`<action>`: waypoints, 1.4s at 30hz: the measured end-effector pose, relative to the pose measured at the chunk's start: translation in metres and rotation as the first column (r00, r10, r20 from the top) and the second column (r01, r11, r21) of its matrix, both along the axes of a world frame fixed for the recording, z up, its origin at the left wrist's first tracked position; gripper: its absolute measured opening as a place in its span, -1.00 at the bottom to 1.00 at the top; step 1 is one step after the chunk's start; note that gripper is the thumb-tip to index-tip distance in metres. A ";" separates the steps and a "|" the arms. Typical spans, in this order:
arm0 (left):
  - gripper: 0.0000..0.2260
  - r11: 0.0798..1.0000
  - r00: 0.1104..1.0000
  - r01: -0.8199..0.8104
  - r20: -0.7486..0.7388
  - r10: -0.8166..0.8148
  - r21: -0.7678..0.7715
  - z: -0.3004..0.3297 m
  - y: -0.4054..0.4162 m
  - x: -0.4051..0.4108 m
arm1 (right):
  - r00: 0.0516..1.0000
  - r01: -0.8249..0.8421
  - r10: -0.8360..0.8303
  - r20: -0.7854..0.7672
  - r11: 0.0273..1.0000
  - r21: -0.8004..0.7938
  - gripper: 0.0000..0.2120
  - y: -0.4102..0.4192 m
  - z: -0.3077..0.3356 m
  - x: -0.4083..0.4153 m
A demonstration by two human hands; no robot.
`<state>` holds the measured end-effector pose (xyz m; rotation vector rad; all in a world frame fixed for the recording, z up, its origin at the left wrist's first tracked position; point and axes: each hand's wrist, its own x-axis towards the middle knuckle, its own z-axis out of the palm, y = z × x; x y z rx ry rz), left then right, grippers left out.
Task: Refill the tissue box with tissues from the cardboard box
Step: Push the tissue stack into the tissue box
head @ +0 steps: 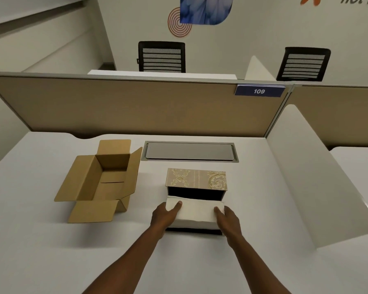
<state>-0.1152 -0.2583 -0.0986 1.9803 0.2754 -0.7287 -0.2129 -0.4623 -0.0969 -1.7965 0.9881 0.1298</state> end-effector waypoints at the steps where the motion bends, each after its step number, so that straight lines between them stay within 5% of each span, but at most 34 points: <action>1: -0.10 1.000 1.000 0.010 0.004 -0.010 0.010 -0.001 0.000 0.000 | 1.000 -0.017 0.017 -0.005 1.000 -0.025 -0.47 0.004 0.003 0.001; 6: -0.49 0.999 0.997 0.039 0.071 -0.042 0.038 0.006 0.002 -0.003 | 0.992 -0.125 0.121 -0.034 0.982 -0.145 -0.43 0.013 0.008 0.005; 10: -0.29 0.999 0.999 -0.011 0.034 0.009 0.034 0.002 0.004 0.000 | 0.999 -0.005 0.001 -0.040 0.995 -0.100 -0.29 0.003 0.003 0.010; 15: -0.02 0.998 0.998 -0.060 -0.031 0.061 0.023 -0.007 -0.002 0.002 | 0.996 -0.007 -0.004 -0.088 0.992 -0.129 -0.40 0.001 0.001 0.013; 21: -0.29 1.000 1.000 0.014 -0.014 -0.014 0.017 -0.002 0.000 0.008 | 0.990 -0.093 0.069 -0.124 0.975 -0.202 -0.40 0.000 0.003 0.011; 30: -0.05 0.999 1.000 0.000 0.004 0.000 0.049 -0.009 0.003 -0.004 | 0.993 -0.070 0.048 -0.108 0.975 -0.212 -0.44 0.005 0.003 0.012; 37: -0.44 0.995 0.995 0.093 0.040 -0.095 0.039 -0.002 0.011 -0.002 | 0.954 -0.275 0.199 -0.226 0.882 -0.384 -0.47 0.007 0.006 0.013; 42: -0.22 0.998 0.999 0.030 0.027 -0.032 0.055 -0.002 0.005 -0.001 | 0.976 -0.190 0.148 -0.159 0.934 -0.301 -0.35 0.005 0.005 0.012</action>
